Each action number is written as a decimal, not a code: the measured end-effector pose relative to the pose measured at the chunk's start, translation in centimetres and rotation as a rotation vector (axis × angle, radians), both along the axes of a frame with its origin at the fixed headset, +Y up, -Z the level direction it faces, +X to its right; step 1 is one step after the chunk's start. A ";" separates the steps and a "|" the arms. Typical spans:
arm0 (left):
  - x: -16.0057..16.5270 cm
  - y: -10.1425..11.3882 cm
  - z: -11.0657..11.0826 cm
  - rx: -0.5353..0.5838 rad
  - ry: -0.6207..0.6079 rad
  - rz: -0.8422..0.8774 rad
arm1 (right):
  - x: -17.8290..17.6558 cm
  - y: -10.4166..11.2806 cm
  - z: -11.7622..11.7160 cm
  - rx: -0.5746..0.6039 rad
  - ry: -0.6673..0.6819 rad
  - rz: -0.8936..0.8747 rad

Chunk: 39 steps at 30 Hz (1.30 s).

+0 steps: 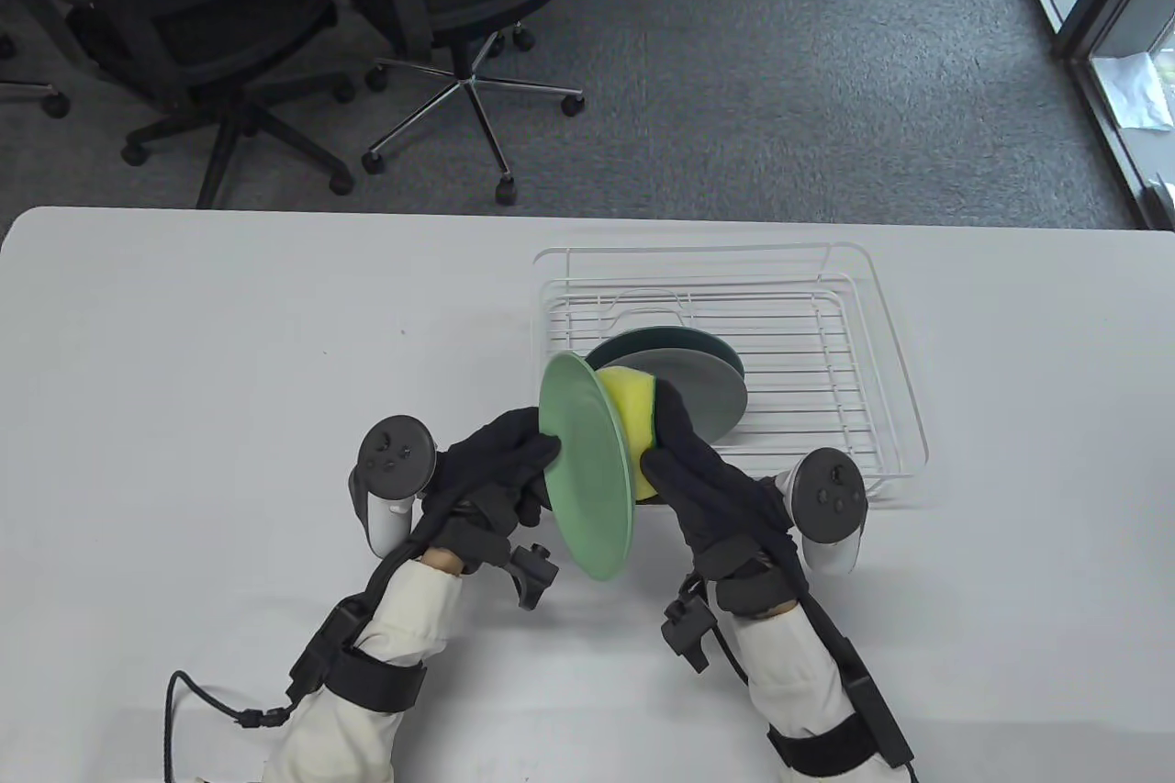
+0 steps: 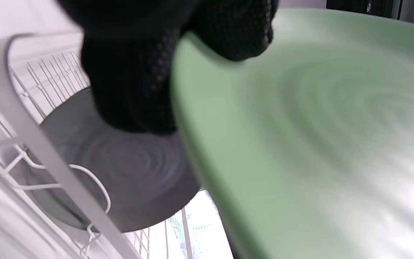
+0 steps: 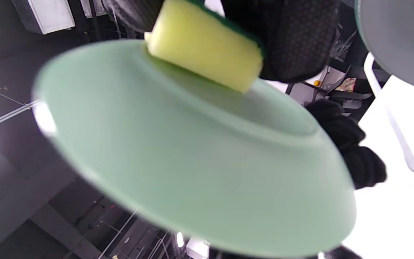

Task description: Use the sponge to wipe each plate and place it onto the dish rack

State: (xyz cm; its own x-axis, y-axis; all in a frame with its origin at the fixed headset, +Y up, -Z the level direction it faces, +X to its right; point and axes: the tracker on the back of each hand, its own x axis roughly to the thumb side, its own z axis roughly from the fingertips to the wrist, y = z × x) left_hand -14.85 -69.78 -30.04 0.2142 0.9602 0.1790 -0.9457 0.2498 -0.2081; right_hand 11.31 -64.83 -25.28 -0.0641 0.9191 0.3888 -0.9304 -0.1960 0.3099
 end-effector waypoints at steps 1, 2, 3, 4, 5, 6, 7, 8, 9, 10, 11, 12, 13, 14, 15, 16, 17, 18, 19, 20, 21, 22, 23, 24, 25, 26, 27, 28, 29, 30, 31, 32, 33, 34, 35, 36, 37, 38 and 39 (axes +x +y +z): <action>0.2 0.1 0.1 0.002 -0.008 0.004 | -0.1 -0.2 -0.1 -0.002 -0.009 0.010; 0.3 0.2 0.2 0.004 -0.019 0.013 | -0.3 -0.5 -0.2 -0.004 -0.018 0.024; 0.4 0.4 0.3 0.005 -0.026 0.022 | -0.5 -0.8 -0.3 -0.010 -0.022 0.036; 0.5 0.5 0.4 0.007 -0.030 0.033 | -0.7 -1.1 -0.4 -0.020 -0.021 0.045; 0.5 0.6 0.5 0.008 -0.030 0.042 | -0.8 -1.3 -0.5 -0.029 -0.015 0.051; 0.4 0.8 0.5 0.009 -0.025 0.050 | -1.0 -1.6 -0.6 -0.050 0.000 0.055; 0.3 0.8 0.5 0.013 -0.014 0.049 | -1.1 -1.7 -0.7 -0.063 0.011 0.051; 0.1 0.9 0.5 0.019 -0.001 0.045 | -1.2 -1.8 -0.7 -0.073 0.022 0.049; -0.2 0.9 0.4 0.022 0.018 0.044 | -1.3 -1.8 -0.7 -0.084 0.041 0.058; -0.4 0.9 0.4 0.021 0.026 0.046 | -1.3 -1.8 -0.7 -0.091 0.053 0.066; -0.7 0.7 0.3 0.011 0.043 0.061 | -1.4 -1.7 -0.7 -0.101 0.078 0.080; -1.0 0.6 0.2 0.000 0.054 0.074 | -1.5 -1.6 -0.6 -0.106 0.097 0.079; -1.1 0.5 0.1 -0.005 0.058 0.078 | -1.5 -1.6 -0.6 -0.108 0.105 0.075; -1.5 0.4 0.0 -0.011 0.076 0.082 | -1.5 -1.4 -0.5 -0.118 0.132 0.057; -1.7 0.4 -0.1 -0.010 0.087 0.077 | -1.4 -1.3 -0.5 -0.124 0.146 0.045; -1.9 0.3 -0.2 -0.005 0.101 0.068 | -1.3 -1.2 -0.4 -0.128 0.160 0.030; -2.4 0.3 -0.3 0.006 0.127 0.049 | -1.0 -0.9 -0.3 -0.123 0.175 0.005; -2.6 0.3 -0.4 0.011 0.142 0.040 | -0.8 -0.7 -0.3 -0.117 0.178 -0.007; -3.0 0.4 -0.4 0.022 0.165 0.026 | -0.4 -0.3 -0.3 -0.105 0.176 -0.025; -3.2 0.5 -0.5 0.032 0.177 0.018 | 0.0 -0.1 -0.3 -0.097 0.167 -0.040; -3.6 0.7 -0.5 0.051 0.194 0.012 | 0.6 0.2 -0.3 -0.086 0.152 -0.063; -3.9 1.0 -0.5 0.075 0.206 0.003 | 1.4 0.5 -0.3 -0.076 0.129 -0.084; -4.0 1.2 -0.5 0.091 0.213 -0.002 | 1.8 0.7 -0.3 -0.070 0.115 -0.095; -4.3 1.7 -0.4 0.137 0.230 -0.025 | 3.0 0.9 -0.5 -0.053 0.071 -0.123; -4.5 2.0 -0.4 0.159 0.240 -0.043 | 3.6 1.0 -0.6 -0.048 0.050 -0.138; -4.6 2.4 -0.3 0.188 0.253 -0.064 | 4.4 0.9 -0.7 -0.046 0.022 -0.157; -4.6 2.8 -0.2 0.222 0.267 -0.094 | 5.3 0.8 -1.0 -0.049 -0.005 -0.184; -4.6 3.1 -0.1 0.252 0.278 -0.125 | 6.0 0.6 -1.1 -0.057 -0.019 -0.210; -4.5 3.4 -0.1 0.281 0.289 -0.163 | 6.9 0.2 -1.3 -0.076 -0.034 -0.243; -4.3 3.7 -0.1 0.305 0.298 -0.203 | 7.7 -0.2 -1.4 -0.095 -0.046 -0.257; -4.1 3.9 -0.2 0.337 0.302 -0.247 | 8.6 -0.7 -1.5 -0.118 -0.062 -0.258; -3.8 4.0 -0.2 0.360 0.302 -0.282 | 9.3 -1.1 -1.6 -0.125 -0.076 -0.250; -3.4 4.2 -0.4 0.397 0.308 -0.335 | 10.1 -1.6 -1.7 -0.129 -0.105 -0.233; -3.1 4.3 -0.4 0.417 0.318 -0.378 | 10.7 -2.0 -1.8 -0.132 -0.129 -0.224; -2.7 4.5 -0.5 0.438 0.322 -0.423 | 11.3 -2.4 -1.8 -0.140 -0.153 -0.216; -2.1 4.6 -0.7 0.459 0.324 -0.475 | 12.0 -3.0 -1.9 -0.155 -0.173 -0.213; -1.6 4.7 -0.8 0.472 0.322 -0.510 | 12.4 -3.4 -1.8 -0.169 -0.173 -0.223; -1.0 4.7 -0.9 0.487 0.318 -0.549 | 12.8 -3.9 -1.7 -0.188 -0.167 -0.237; -0.3 4.8 -1.1 0.498 0.310 -0.584 | 13.2 -4.3 -1.6 -0.203 -0.162 -0.252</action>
State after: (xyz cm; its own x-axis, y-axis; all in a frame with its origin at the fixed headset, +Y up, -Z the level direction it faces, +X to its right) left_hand -15.12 -65.00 -31.13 0.7637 0.5028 0.4049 -0.6313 0.7129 0.3053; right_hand 24.48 -69.17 -26.86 0.1289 0.9712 0.2005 -0.9818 0.0965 0.1637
